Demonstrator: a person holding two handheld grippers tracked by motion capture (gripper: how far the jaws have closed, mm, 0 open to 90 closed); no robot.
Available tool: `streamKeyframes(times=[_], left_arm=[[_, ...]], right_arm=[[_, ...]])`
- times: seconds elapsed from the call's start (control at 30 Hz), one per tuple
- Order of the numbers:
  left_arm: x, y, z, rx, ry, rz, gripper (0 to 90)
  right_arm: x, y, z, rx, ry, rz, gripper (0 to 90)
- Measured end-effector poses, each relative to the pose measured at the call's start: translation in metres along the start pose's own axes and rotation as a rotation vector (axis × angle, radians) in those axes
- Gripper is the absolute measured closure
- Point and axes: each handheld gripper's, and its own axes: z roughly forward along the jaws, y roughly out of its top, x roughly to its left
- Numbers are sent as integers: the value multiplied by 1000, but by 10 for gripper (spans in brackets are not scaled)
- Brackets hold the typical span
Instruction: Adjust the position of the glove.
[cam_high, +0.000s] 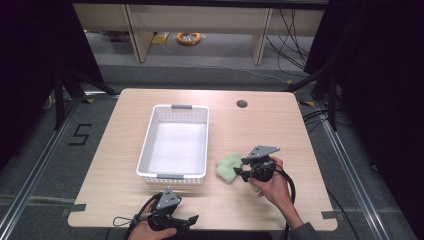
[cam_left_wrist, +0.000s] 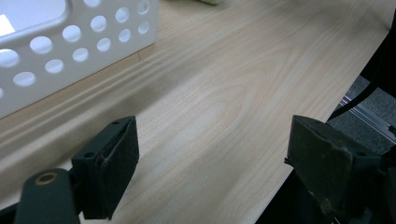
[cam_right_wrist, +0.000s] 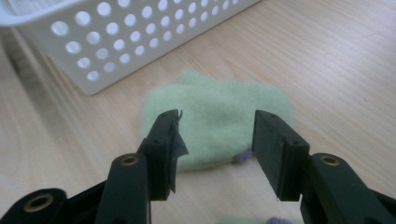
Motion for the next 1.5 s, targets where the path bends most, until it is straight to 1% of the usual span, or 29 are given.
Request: streamKeyframes(times=[0.17, 0.2, 0.23, 0.33, 0.37, 0.4, 0.53, 0.57, 0.63, 0.7, 0.77, 0.8, 0.87, 0.93, 0.97, 1.0, 1.03, 1.07, 1.13, 1.2, 1.23, 1.27, 1.3, 1.33, 1.37, 1.4, 1.43, 1.47, 1.5], left_arm=[[0, 0, 0, -16, 0, -8, 162], [-1, 1, 0, -4, 7, 0, 162], [-1, 0, 0, -1, -9, -8, 162], [-2, 0, 0, 3, -20, -25, 162], [0, 0, 0, -7, 0, -8, 162], [0, 0, 0, -7, 0, -8, 162], [0, 0, 0, -8, 5, -7, 162], [-2, 0, 0, -4, -14, -23, 162], [-2, 0, 0, 1, -19, -26, 162], [-2, -1, 0, -24, -2, -25, 162], [-1, -1, 0, -18, 1, -17, 162], [0, 0, 0, -7, 6, -3, 162], [-2, 0, 1, -17, 0, -21, 162], [-2, 0, 1, -14, -3, -4, 162], [-2, 0, 1, -14, -5, -6, 162], [-3, -1, 1, -20, -5, -35, 162], [-3, -1, 1, -20, -5, -35, 162], [-1, -1, 0, -16, 2, -15, 162], [-1, 0, 0, -21, 0, -11, 162], [-3, 1, -1, -30, -10, -22, 162], [-3, 1, 0, -30, -10, -32, 162], [-3, 1, 0, -30, -10, -32, 162], [-2, 0, -1, -16, -10, -23, 162], [-1, 0, -1, -23, -1, -11, 162], [-2, 0, -2, -19, -10, -25, 162], [-1, 0, -2, -31, -2, -23, 162], [0, 0, -3, -20, -2, -14, 162], [0, 0, -3, -24, -1, -13, 162], [0, 1, -4, -21, -5, -7, 162]], right_arm=[[-3, 8, 13, 32, -14, 4, 544], [-5, 11, 18, 40, -15, 7, 546], [-4, 12, 20, 40, -3, 21, 547], [-7, 13, 27, 51, 6, 20, 554], [-7, 13, 33, 67, 15, 34, 563], [-7, 13, 33, 67, 15, 34, 563], [-10, 15, 42, 113, 14, 11, 577], [-11, 16, 46, 144, 17, 16, 595], [-12, 14, 51, 126, 17, 12, 604], [-12, 14, 51, 147, 23, 44, 632], [-11, 12, 50, 156, 11, 59, 659], [-12, 11, 51, 142, 15, 50, 668], [-12, 11, 50, 143, 15, 60, 683], [-12, 9, 50, 140, 13, 73, 724], [-13, 8, 50, 133, 9, 50, 780], [-13, 8, 49, 133, 7, 43, 801], [-13, 8, 49, 133, 7, 43, 801], [-12, 9, 49, 130, 5, 47, 821], [-11, 8, 49, 115, 4, 45, 847], [-10, 10, 44, 88, 6, 42, 859], [-7, 12, 40, 84, 6, 78, 860], [-7, 12, 40, 84, 6, 78, 860], [-8, 13, 36, 67, 19, 44, 860], [-3, 14, 30, 69, 20, 66, 861], [3, 14, 22, 42, 24, 80, 861], [3, 14, 22, 42, 24, 80, 861], [6, 14, 14, -3, 56, 47, 861], [6, 14, 14, -3, 56, 47, 861], [13, 13, 4, -18, 49, 67, 861]])
